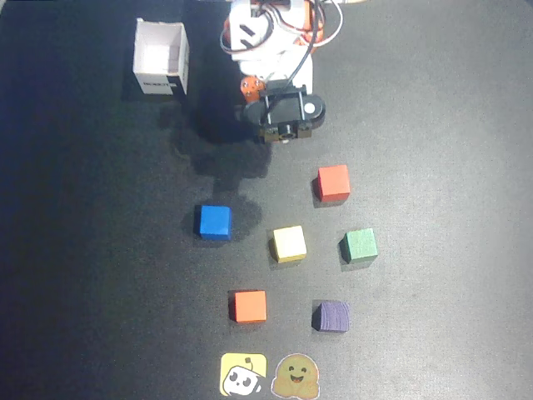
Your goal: Put the green cube on top of the blue cube.
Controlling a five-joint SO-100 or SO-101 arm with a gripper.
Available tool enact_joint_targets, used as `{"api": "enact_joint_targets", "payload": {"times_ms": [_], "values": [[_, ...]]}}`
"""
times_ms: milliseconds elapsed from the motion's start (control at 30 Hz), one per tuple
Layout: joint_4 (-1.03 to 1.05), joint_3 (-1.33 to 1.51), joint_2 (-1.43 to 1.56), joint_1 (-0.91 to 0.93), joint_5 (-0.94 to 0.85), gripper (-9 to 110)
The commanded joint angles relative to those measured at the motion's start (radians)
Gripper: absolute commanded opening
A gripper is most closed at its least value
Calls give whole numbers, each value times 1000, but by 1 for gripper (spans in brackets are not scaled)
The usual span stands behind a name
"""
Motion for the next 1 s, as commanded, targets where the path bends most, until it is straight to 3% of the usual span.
{"api": "enact_joint_targets", "payload": {"times_ms": [0, 867, 967], "values": [[5, -6, 11, -5, 2, 0], [3, -6, 11, -5, 23, 0], [9, -6, 11, -5, 66, 6]]}}
